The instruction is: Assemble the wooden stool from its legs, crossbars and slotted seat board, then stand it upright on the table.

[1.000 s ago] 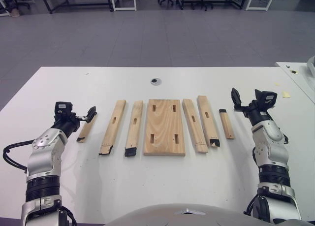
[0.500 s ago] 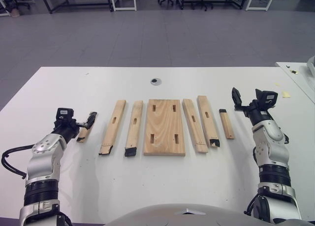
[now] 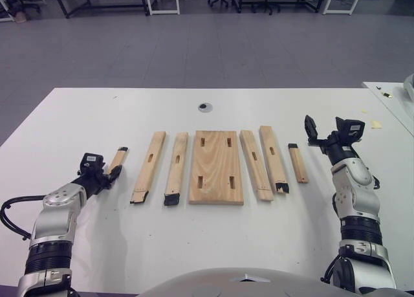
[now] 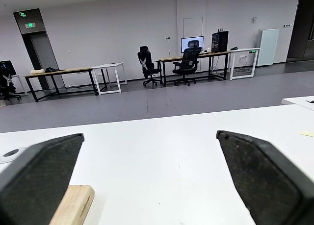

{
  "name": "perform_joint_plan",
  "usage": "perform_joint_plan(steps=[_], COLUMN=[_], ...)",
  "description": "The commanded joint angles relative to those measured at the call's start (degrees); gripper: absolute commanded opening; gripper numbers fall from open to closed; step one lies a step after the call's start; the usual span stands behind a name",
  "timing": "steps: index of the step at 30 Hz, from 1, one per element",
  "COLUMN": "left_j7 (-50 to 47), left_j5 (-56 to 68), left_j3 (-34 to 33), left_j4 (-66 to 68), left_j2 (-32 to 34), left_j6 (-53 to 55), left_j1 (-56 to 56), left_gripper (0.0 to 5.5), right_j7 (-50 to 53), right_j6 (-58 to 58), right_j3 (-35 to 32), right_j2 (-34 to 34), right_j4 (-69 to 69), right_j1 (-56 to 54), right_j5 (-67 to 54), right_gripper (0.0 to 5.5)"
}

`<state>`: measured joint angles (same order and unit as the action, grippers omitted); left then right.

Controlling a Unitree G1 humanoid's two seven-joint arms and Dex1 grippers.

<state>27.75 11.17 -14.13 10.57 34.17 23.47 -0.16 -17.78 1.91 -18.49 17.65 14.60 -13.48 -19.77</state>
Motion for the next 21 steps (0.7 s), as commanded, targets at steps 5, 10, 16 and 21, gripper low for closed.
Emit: perform_joint_plan(steps=[5,10,16,21], left_j7=[1.2,-0.8,4.9,7.8], left_j5=[-1.3,-0.3,5.8,5.7], left_j3=[2.1,0.0,11.8,18.1], left_j4=[-0.5,-0.3,-15.2,-17.0], left_j2=[0.6,-0.8,-14.0,-19.1], left_j6=[1.3,-2.0,-14.4,-18.5], left_j1=[2.2,-1.0,-22.2,-28.8], left_gripper=[1.49,1.32,1.29,1.29], right_j7=[-0.1,-1.2,2.3,12.8], right_j6=[0.3,2.2,32.4,41.5], right_j3=[-0.2,1.5,7.0,5.7], right_j2=[1.3,1.2,-13.0,-18.5], right_j4=[0.1,-1.1,-21.7,-24.8], right_j1=[-0.4,-1.0,-16.9,-21.8], right_j5=[1.0,1.4,-33.8,-51.1], right_gripper=[5.04,5.04,5.04,5.04])
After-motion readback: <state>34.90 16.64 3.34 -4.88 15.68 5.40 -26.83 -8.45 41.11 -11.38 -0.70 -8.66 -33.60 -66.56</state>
